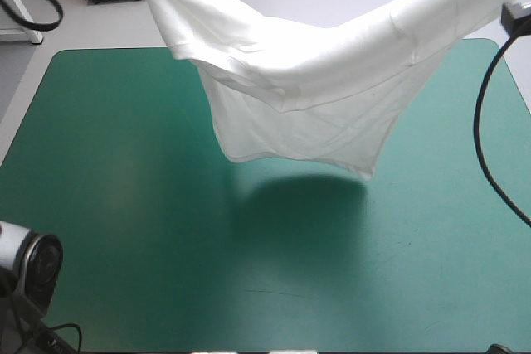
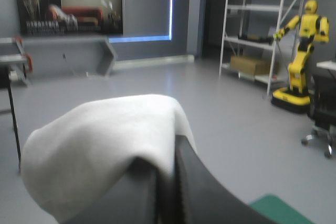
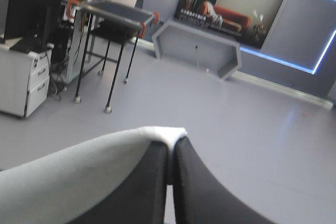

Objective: Fold the cloth

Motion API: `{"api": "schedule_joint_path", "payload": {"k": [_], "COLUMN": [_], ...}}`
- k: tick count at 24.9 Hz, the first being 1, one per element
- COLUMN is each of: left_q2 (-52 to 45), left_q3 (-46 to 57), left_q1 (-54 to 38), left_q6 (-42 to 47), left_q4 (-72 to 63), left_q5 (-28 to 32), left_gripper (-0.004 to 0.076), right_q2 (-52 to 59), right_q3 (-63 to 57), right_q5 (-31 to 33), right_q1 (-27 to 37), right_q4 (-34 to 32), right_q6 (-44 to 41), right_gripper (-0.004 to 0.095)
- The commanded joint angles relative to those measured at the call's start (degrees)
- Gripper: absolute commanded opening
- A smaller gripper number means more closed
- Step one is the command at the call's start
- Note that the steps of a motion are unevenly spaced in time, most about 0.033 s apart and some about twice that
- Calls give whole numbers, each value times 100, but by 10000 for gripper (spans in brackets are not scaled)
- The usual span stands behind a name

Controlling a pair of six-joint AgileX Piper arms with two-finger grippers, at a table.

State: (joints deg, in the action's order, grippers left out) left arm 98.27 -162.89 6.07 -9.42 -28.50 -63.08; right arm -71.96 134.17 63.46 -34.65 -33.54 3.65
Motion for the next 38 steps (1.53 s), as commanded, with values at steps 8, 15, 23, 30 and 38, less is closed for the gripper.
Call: {"api": "schedule_joint_path", "payload": {"k": [8, 15, 23, 30, 38], "left_q2": [-1129, -1092, -639, 285, 1891], "left_q3": [-130, -35, 1120, 2620, 2986], "left_q1": [1, 1, 1, 1, 11], "left_q6": [-324, -264, -256, -378, -442], "left_q4": [-305, -314, -234, 240, 514], "left_q5": [1903, 1161, 229, -178, 805], "left_gripper": [-22, -22, -22, -22, -22], "right_q2": [-595, -741, -1619, -2659, -4029], "right_q3": [1861, 1896, 1833, 320, -626], "right_q5": [-1437, -479, 807, 809, 71], "right_q1": [12, 12, 12, 967, 2564], "right_q4": [550, 720, 106, 1109, 3003], "right_q6": [370, 162, -186, -487, -117], "right_gripper": [-16, -16, -17, -16, -17]}}
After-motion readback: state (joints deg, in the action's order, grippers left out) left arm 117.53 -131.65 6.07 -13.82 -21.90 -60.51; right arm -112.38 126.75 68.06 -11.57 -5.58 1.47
